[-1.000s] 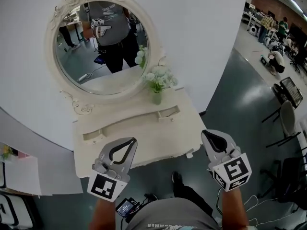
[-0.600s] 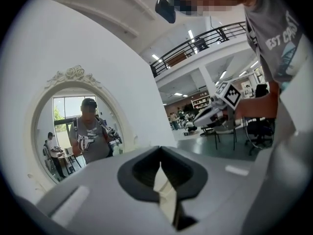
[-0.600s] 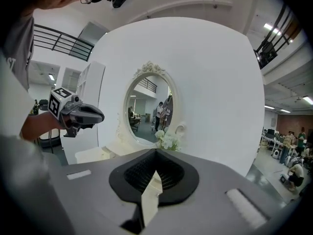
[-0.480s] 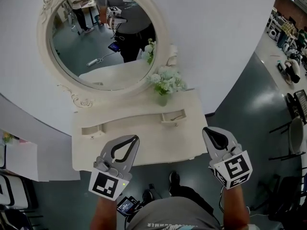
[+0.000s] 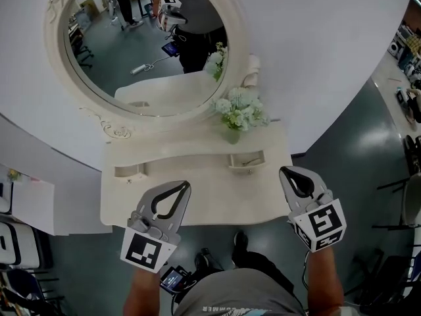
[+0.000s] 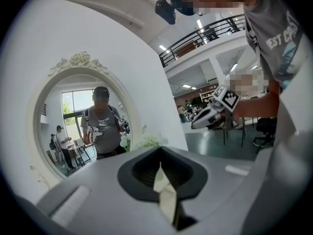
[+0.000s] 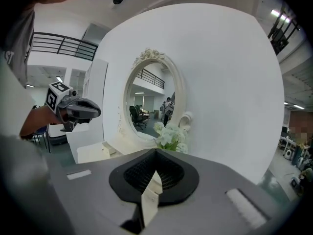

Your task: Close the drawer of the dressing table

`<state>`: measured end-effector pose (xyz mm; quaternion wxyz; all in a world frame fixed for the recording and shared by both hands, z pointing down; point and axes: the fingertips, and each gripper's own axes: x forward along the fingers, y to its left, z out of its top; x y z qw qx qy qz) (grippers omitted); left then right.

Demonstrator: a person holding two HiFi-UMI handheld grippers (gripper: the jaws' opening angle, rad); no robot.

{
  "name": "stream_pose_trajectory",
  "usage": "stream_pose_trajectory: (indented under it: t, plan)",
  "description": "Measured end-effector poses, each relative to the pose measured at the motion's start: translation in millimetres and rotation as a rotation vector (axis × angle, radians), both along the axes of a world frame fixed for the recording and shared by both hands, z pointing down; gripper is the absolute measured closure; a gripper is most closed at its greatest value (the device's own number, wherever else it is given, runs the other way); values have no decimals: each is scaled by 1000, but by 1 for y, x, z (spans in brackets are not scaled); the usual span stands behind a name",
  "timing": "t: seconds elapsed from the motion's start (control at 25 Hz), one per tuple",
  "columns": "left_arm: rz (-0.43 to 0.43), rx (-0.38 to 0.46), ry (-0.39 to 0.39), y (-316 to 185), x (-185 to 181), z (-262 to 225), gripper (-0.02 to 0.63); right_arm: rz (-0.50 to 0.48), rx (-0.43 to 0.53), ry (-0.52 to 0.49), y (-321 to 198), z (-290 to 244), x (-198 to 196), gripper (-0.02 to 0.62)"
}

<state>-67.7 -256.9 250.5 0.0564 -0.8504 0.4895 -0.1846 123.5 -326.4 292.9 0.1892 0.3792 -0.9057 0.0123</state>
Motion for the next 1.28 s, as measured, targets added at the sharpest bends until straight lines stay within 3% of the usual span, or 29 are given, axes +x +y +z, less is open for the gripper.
stream_pose_trajectory:
  t: [0.76, 1.28]
  plan:
    - [-71, -118, -3, -33, -22, 63, 603, -68, -127, 60, -47, 91, -24, 594]
    - [-19, -143, -70, -41, -21, 122, 603, -81, -213, 94, -57, 183, -35, 592]
